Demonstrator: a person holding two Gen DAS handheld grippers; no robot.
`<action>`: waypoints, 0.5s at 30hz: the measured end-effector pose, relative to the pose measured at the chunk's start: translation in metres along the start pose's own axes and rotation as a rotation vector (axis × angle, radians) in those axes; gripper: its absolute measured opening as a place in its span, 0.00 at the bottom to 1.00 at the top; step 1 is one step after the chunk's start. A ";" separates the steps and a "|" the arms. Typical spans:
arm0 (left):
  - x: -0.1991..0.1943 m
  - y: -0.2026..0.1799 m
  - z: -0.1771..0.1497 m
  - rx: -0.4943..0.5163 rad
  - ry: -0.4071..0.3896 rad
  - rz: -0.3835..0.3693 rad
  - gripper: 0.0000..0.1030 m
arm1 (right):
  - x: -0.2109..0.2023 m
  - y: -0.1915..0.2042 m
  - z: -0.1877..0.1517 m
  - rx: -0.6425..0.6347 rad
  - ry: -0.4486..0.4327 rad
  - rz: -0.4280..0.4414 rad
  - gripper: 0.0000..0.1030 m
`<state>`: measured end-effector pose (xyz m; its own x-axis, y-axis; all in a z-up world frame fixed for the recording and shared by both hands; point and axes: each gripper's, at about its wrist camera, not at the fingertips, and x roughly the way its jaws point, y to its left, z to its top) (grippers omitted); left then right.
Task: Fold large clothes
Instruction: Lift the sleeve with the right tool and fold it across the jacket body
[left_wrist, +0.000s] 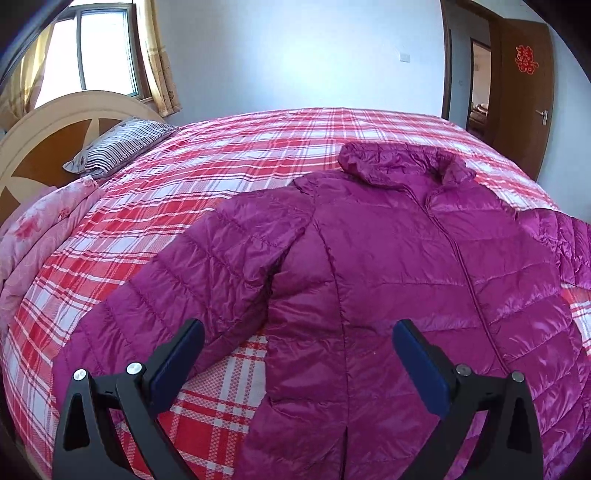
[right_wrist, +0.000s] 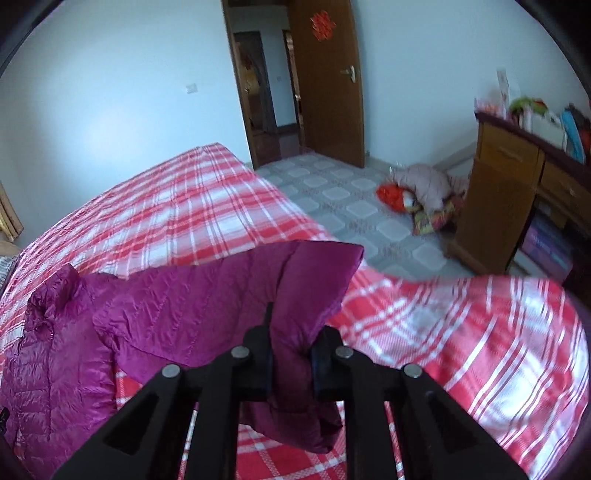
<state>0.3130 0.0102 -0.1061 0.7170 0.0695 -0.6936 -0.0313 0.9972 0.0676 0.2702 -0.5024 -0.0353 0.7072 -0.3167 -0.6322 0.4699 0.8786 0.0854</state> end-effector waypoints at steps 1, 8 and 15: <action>-0.001 0.002 0.000 -0.004 -0.003 -0.002 0.99 | -0.005 0.006 0.006 -0.016 -0.014 -0.001 0.16; -0.007 0.015 0.001 -0.030 -0.017 -0.011 0.99 | -0.046 0.067 0.044 -0.160 -0.114 0.034 0.16; -0.010 0.030 0.000 -0.058 -0.024 -0.023 0.99 | -0.084 0.144 0.053 -0.344 -0.182 0.084 0.15</action>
<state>0.3048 0.0389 -0.0976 0.7345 0.0468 -0.6770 -0.0544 0.9985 0.0100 0.3069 -0.3680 0.0710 0.8323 -0.2699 -0.4843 0.2242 0.9627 -0.1512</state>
